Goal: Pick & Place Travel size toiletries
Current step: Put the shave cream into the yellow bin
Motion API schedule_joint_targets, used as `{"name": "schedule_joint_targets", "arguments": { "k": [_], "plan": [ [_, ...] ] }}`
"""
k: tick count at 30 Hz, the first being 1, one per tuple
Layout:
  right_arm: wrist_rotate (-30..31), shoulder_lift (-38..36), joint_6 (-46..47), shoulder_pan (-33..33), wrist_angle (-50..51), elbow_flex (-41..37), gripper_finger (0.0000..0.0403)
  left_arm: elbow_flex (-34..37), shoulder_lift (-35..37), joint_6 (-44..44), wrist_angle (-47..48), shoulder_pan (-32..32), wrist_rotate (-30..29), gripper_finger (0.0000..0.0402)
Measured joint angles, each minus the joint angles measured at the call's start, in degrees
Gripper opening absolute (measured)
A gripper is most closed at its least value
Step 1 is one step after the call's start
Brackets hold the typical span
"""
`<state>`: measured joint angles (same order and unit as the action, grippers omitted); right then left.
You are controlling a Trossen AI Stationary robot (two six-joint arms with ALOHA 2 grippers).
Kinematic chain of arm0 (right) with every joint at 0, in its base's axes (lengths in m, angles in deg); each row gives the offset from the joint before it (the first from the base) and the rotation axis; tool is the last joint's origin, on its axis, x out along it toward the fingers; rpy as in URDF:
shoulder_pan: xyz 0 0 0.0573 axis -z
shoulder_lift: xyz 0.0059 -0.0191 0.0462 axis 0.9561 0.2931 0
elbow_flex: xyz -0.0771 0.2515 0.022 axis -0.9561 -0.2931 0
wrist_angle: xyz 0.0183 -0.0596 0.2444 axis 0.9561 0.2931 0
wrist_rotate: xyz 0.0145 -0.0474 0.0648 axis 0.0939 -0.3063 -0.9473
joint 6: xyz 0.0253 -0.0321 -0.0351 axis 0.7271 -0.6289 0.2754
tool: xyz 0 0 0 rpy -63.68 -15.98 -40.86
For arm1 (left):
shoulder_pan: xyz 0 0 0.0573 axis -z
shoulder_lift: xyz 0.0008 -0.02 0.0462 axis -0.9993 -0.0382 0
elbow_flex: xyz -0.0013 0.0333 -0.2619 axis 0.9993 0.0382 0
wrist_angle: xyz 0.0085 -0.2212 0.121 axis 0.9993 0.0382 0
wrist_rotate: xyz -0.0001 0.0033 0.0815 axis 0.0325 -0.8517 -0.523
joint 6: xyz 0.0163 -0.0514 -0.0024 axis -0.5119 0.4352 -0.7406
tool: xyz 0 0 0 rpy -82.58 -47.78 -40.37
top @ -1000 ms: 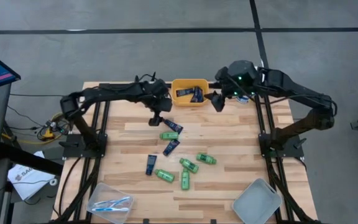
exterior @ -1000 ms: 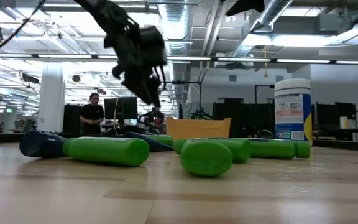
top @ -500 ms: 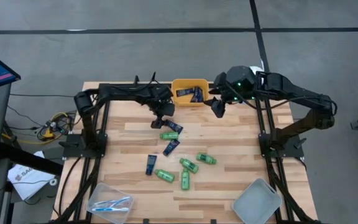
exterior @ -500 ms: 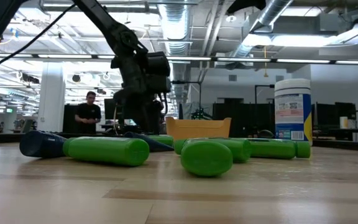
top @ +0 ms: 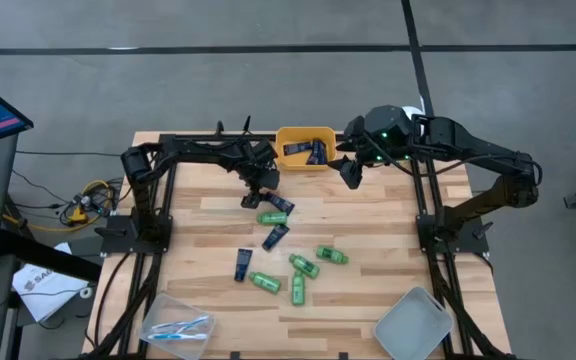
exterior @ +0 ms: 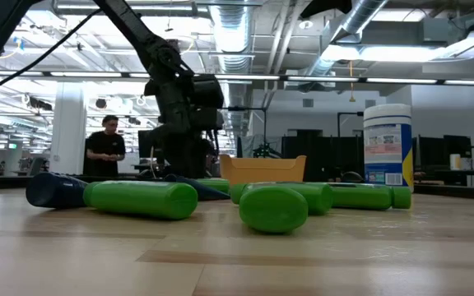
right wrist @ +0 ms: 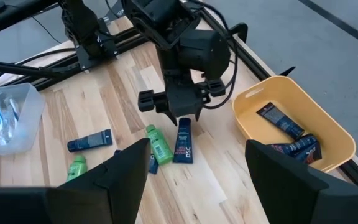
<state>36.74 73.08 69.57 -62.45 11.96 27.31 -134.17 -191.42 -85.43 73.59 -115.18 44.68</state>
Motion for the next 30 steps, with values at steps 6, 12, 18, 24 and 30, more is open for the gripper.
{"name": "schedule_joint_targets", "arguments": {
  "k": [6, 12, 18, 24, 30],
  "plan": [
    [0.00, 0.00, -0.01, 0.00, 0.00, 0.00, 0.0255, 3.62, 0.19, -0.15, -2.28, 1.12, -0.20, 0.0200],
    [0.00, 0.00, 0.00, 0.00, 0.02, 0.00, 0.0255, 4.36, 0.45, 0.20, -3.85, 1.94, -1.35, 0.0191],
    [-0.01, 0.00, 0.31, 0.00, 0.02, 0.00, 0.0255, 4.59, 1.09, 4.68, -5.62, 2.22, -1.03, 0.0198],
    [-0.02, 0.00, 0.87, 0.00, 0.02, 0.00, 0.0255, 4.57, 1.27, 5.16, -6.05, 2.34, 1.20, 0.0212],
    [0.00, 0.00, 0.87, -0.60, 0.02, 0.00, 0.0255, 4.57, 1.27, 5.78, -6.12, 2.38, -0.27, 0.0202]
  ]
}}
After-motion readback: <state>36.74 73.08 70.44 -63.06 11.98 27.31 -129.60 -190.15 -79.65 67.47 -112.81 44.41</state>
